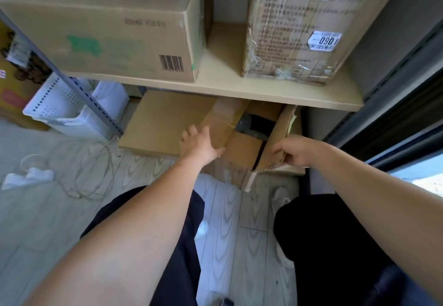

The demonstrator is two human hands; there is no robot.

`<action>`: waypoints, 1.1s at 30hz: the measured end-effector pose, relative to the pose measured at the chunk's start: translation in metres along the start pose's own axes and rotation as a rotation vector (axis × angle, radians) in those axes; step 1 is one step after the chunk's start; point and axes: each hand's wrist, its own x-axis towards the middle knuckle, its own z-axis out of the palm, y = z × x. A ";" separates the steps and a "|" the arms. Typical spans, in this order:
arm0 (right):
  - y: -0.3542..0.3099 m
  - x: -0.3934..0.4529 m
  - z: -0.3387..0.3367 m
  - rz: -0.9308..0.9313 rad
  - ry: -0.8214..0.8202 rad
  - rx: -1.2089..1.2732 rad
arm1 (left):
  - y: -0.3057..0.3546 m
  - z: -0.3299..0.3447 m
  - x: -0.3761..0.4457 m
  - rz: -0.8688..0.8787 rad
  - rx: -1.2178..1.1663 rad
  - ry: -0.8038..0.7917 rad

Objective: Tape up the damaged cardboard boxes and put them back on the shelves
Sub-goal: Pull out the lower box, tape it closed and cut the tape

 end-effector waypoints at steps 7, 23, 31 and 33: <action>-0.002 -0.004 -0.037 -0.061 0.075 -0.011 | 0.018 0.027 0.004 -0.115 -0.166 -0.297; 0.016 -0.004 0.021 -0.226 0.024 -1.298 | 0.023 0.033 -0.026 0.241 0.248 -0.070; 0.010 0.003 0.012 -0.174 0.446 -0.926 | 0.034 0.035 -0.016 0.003 -0.215 0.041; 0.012 0.008 0.010 -0.083 0.387 -0.950 | 0.034 0.043 -0.010 -0.103 -0.341 -0.071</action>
